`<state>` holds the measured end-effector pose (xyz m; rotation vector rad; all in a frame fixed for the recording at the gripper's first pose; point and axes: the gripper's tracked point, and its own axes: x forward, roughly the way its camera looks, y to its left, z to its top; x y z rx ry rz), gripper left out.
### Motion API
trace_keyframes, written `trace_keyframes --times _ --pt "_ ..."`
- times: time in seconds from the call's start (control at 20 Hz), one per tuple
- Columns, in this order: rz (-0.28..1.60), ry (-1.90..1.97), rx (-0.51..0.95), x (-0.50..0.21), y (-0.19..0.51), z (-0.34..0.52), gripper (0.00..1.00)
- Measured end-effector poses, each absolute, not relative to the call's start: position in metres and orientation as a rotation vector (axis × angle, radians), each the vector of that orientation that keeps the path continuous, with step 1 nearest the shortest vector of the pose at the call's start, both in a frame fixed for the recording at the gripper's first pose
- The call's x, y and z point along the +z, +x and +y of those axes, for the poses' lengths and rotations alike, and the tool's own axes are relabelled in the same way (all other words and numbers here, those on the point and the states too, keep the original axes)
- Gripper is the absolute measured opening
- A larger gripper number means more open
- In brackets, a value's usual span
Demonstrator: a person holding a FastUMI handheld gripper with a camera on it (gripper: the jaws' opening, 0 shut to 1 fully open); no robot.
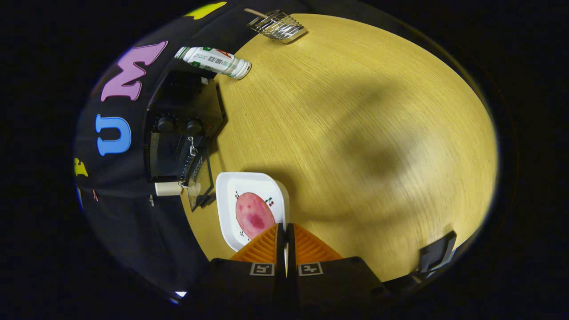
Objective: Open the toaster oven, put the food inside, and close the toaster oven door.
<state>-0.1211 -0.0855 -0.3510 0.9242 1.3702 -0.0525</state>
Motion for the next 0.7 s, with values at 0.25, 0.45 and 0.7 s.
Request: trace_keyframes --times 0.25,0.45,0.7 --pt "1.293 1.106 -0.141 -0.318 -0.112 -0.032 0.05" --pt "1.221 1.179 -0.220 -0.302 -0.094 0.006 0.05" --pt "1.121 1.255 -0.350 -0.296 -0.051 0.064 0.05"
